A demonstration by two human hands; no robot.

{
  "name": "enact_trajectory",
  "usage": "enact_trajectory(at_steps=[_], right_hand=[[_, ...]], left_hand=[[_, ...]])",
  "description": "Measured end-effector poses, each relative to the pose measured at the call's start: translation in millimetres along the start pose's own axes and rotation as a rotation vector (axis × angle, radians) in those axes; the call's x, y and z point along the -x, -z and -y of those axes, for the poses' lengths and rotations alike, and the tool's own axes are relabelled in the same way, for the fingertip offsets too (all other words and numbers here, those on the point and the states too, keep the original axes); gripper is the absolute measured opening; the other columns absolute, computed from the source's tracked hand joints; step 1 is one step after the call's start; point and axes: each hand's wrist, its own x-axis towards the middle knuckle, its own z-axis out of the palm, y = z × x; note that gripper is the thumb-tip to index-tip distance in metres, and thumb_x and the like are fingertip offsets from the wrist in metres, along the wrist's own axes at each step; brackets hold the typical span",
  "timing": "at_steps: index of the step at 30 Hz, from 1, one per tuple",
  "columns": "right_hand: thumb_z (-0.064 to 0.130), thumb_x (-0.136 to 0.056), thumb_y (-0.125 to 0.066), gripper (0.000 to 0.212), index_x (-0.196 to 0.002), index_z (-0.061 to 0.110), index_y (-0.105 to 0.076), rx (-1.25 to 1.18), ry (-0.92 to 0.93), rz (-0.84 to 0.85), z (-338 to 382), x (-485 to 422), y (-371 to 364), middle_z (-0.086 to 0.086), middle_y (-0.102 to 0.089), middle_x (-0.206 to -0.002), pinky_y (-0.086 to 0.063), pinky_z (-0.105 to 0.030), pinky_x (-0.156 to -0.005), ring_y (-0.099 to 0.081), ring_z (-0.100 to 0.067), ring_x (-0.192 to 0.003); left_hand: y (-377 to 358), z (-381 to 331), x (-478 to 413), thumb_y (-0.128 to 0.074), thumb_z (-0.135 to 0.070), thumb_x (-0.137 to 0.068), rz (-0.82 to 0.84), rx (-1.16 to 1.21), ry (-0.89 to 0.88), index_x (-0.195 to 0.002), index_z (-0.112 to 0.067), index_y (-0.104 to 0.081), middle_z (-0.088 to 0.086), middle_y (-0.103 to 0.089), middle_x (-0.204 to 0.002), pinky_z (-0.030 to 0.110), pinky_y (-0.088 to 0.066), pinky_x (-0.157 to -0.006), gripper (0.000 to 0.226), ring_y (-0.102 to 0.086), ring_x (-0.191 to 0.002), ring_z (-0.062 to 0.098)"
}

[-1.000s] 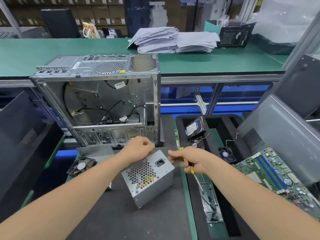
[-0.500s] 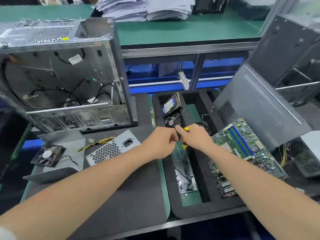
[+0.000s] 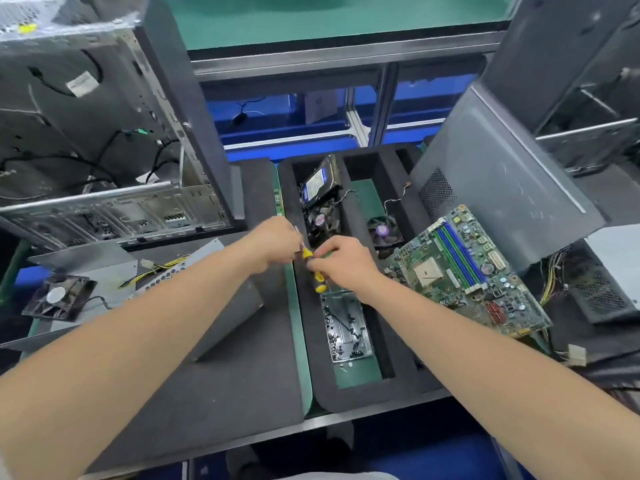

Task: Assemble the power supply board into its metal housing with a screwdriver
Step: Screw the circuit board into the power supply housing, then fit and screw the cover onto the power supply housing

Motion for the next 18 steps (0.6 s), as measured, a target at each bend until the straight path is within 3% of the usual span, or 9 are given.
enact_trajectory(at_steps=[4,6,8,11,14,16,18], right_hand=[[0.021,-0.074,-0.094,0.03,-0.093,0.015,-0.071,-0.075,-0.061,0.114,7,-2,-33,-0.004,-0.076,-0.085,-0.056,-0.024,-0.051,-0.066,-0.008,-0.05],[0.021,-0.074,-0.095,0.034,-0.096,0.013,-0.07,-0.064,-0.061,0.128,11,-2,-48,-0.004,-0.075,-0.085,-0.055,-0.022,-0.048,-0.064,-0.005,-0.044],[0.022,-0.073,-0.096,0.034,-0.093,0.015,-0.069,-0.046,-0.06,0.119,15,-2,-60,-0.003,-0.073,-0.084,-0.051,-0.02,-0.045,-0.062,-0.002,-0.042],[0.025,-0.071,-0.097,0.037,-0.094,0.014,-0.071,-0.004,-0.05,0.097,19,-4,-71,-0.007,-0.076,-0.092,-0.063,-0.032,-0.061,-0.075,-0.016,-0.065],[0.029,-0.07,-0.098,0.043,-0.1,0.01,-0.072,0.012,-0.033,0.112,22,-3,-74,-0.01,-0.075,-0.101,-0.063,-0.046,-0.083,-0.075,-0.029,-0.093],[0.033,-0.069,-0.098,0.045,-0.101,0.011,-0.073,0.022,-0.031,0.126,23,-3,-72,-0.009,-0.076,-0.1,-0.062,-0.045,-0.086,-0.074,-0.027,-0.093],[0.034,-0.07,-0.097,0.044,-0.1,0.012,-0.072,0.005,-0.038,0.134,24,-2,-65,-0.011,-0.078,-0.092,-0.064,-0.043,-0.082,-0.075,-0.026,-0.078]], left_hand=[[43,4,4,-0.045,-0.02,-0.101,-0.222,-0.229,-0.15,-0.129,-0.018,-0.068,0.003,-0.068,-0.122,0.033,-0.051,-0.085,0.036,-0.065,-0.107,0.027],[59,12,6,-0.048,-0.024,-0.102,-0.26,-0.319,-0.18,-0.127,-0.024,-0.07,-0.003,-0.069,-0.121,0.029,-0.045,-0.085,0.033,-0.063,-0.107,0.022],[69,24,8,-0.052,-0.026,-0.101,-0.277,-0.329,-0.201,-0.118,-0.026,-0.074,-0.007,-0.069,-0.106,0.028,-0.042,-0.082,0.028,-0.062,-0.1,0.018],[81,43,10,-0.055,-0.027,-0.1,-0.307,-0.349,-0.213,-0.113,-0.025,-0.075,-0.008,-0.067,-0.1,0.026,-0.041,-0.081,0.025,-0.058,-0.094,0.014],[89,56,13,-0.056,-0.026,-0.099,-0.32,-0.372,-0.241,-0.113,-0.024,-0.076,-0.006,-0.07,-0.102,0.024,-0.04,-0.081,0.024,-0.058,-0.091,0.012],[92,60,14,-0.057,-0.025,-0.099,-0.324,-0.375,-0.259,-0.113,-0.023,-0.077,-0.004,-0.073,-0.108,0.024,-0.04,-0.083,0.024,-0.058,-0.092,0.012],[91,59,17,-0.057,-0.024,-0.099,-0.321,-0.373,-0.304,-0.112,-0.023,-0.076,-0.003,-0.074,-0.109,0.023,-0.041,-0.083,0.024,-0.058,-0.092,0.012]])
